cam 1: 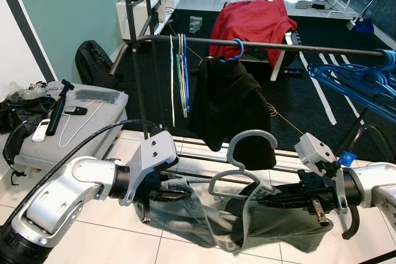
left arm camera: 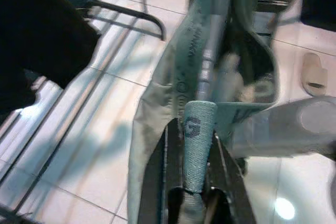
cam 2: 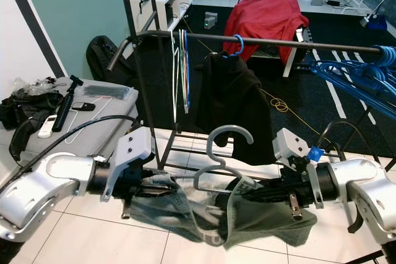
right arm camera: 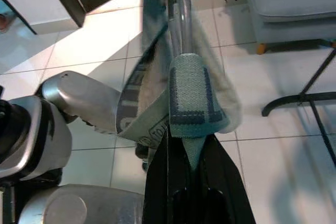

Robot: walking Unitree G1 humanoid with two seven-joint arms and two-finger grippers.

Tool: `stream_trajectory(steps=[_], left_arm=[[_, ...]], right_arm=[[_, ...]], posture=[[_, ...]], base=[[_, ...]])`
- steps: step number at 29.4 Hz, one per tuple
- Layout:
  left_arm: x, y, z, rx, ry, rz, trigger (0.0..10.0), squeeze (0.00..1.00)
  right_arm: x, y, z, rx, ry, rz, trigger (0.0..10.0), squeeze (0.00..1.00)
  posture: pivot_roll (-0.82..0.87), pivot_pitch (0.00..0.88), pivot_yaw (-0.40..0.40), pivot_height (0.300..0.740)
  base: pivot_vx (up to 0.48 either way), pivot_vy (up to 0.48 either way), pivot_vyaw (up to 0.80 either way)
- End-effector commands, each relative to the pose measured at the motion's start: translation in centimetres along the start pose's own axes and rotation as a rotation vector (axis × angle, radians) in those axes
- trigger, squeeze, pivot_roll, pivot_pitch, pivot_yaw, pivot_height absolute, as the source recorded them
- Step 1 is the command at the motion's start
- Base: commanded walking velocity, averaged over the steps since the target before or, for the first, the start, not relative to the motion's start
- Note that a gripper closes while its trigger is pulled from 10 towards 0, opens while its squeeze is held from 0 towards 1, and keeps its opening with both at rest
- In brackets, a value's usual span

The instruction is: Hang hanger

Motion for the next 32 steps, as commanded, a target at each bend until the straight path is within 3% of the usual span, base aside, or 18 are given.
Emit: stream_trajectory(steps=[1, 10, 11, 17, 21, 26, 27, 29, 30, 31, 32], left_arm=[[-0.2, 0.0, -0.1, -0.004, 0.02, -0.007, 0.0, 0.0], [0.1, 0.9, -0.5, 0.041, 0.01, -0.041, 0.0, 0.0], [0.2, 1.2, -0.6, 0.063, 0.009, -0.049, 0.0, 0.0], [0.3, 1.5, -0.4, 0.085, 0.003, -0.049, 0.0, 0.0], [-0.7, 2.4, 0.7, 0.135, 0.032, -0.029, 0.0, 0.0], [-2.6, 3.5, 2.1, 0.219, 0.092, 0.011, 0.0, 0.0], [-3.4, 3.7, 2.7, 0.26, 0.11, 0.041, 0.0, 0.0], [-3.4, 3.7, 2.7, 0.26, 0.11, 0.041, 0.0, 0.0], [-4.1, 3.9, 3.2, 0.295, 0.121, 0.071, 0.0, 0.0], [-5.5, 4.2, 4.0, 0.377, 0.149, 0.125, 0.0, 0.0], [-5.5, 4.2, 4.0, 0.377, 0.149, 0.125, 0.0, 0.0]], right_arm=[[0.2, -0.2, -0.2, -0.004, 0.001, 0.023, 10.0, 0.0], [0.4, -0.8, -0.6, -0.047, -0.005, 0.05, 10.0, 0.0], [0.8, -1.0, -0.2, -0.045, -0.057, 0.02, 10.0, 1.0], [0.9, -0.8, 0.8, -0.027, -0.087, -0.012, 10.0, 1.0], [0.5, -0.7, 2.1, -0.038, -0.089, -0.037, 10.0, 1.0], [0.3, -1.4, 4.4, -0.156, -0.118, -0.056, 10.0, 1.0], [0.0, -2.2, 5.6, -0.271, -0.131, -0.062, 10.0, 1.0], [0.0, -2.2, 5.6, -0.271, -0.131, -0.062, 10.0, 1.0], [-0.4, -2.8, 6.6, -0.367, -0.138, -0.068, 10.0, 0.69], [-1.4, -4.0, 7.8, -0.556, -0.179, -0.102, 10.0, 0.0], [-1.4, -4.0, 7.8, -0.556, -0.179, -0.102, 10.0, 0.0]], posture=[[-0.05, 0.037, -0.023, 0.74], [-0.04, 0.027, -0.017, 0.74], [-0.04, 0.029, -0.017, 0.74], [-0.05, 0.036, -0.022, 0.74], [-0.05, 0.045, -0.03, 0.74], [-0.06, 0.053, -0.037, 0.74], [-0.06, 0.058, -0.038, 0.74], [-0.06, 0.058, -0.038, 0.74], [-0.06, 0.059, -0.038, 0.74], [-0.06, 0.062, -0.039, 0.74], [-0.06, 0.062, -0.039, 0.74]], base=[[0.0, 0.0, 0.0], [0.0, 0.0, 0.0], [0.0, 0.0, 0.0], [0.0, 0.0, 0.0], [0.0, 0.0, 0.0], [0.0, 0.0, 0.0], [0.0, 0.0, 0.0], [0.0, 0.0, 0.0], [0.0, 0.0, 0.0], [0.0, 0.0, 0.0], [0.0, 0.0, 0.0]])
Point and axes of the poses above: a point about 5 cm out from each wrist's last joint towards the gripper, its own z axis pointing back from the gripper into the wrist, its own x axis along the axis of the wrist's last joint, y = z × x, the point moved 1 cm from there along -z, pointing out of the wrist towards the gripper, and after that the axes turned 7 degrees about -z, right-handed, at the moved point
